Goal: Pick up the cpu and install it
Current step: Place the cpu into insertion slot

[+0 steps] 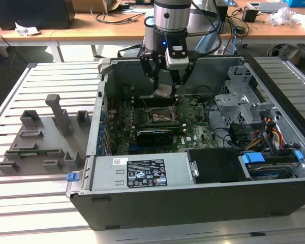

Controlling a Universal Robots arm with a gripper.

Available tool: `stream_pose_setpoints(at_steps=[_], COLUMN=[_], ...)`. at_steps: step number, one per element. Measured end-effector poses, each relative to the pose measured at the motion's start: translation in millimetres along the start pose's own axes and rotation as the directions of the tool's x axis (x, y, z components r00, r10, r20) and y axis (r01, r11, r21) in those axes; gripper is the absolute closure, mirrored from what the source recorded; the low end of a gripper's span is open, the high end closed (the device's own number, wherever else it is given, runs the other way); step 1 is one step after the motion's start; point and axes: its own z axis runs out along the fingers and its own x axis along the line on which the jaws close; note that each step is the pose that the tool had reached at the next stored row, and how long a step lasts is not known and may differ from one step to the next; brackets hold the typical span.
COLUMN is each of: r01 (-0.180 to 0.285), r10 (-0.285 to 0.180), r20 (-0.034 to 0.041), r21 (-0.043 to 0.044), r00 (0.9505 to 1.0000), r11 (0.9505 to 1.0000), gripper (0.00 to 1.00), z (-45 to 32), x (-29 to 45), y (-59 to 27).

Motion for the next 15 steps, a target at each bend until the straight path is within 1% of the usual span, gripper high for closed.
stream_pose_setpoints(at_steps=[2, 5, 8, 12, 14, 15], r01=[-0.035, -0.069, -0.124, -0.157, -0.189, -0.197], r10=[0.035, 0.069, 0.124, 0.157, 0.189, 0.197], r20=[-0.0009, -0.0019, -0.0035, -0.0044, -0.0054, -0.0056], r21=[-0.0005, -0.0009, -0.0018, -0.002, -0.0024, -0.0024], r00=[0.9994, 0.9976, 0.9923, 0.9877, 0.9819, 0.9803], r11=[0.9994, 0.9976, 0.9923, 0.9877, 0.9819, 0.9803], gripper=[0.45, 0.45, 0.45, 0.45, 0.45, 0.45], z=[0.0, 0.1, 0.1, 0.1, 0.1, 0.1], x=[0.0, 0.0, 0.0, 0.0, 0.0, 0.0], y=[0.0, 0.0, 0.0, 0.0, 0.0, 0.0])
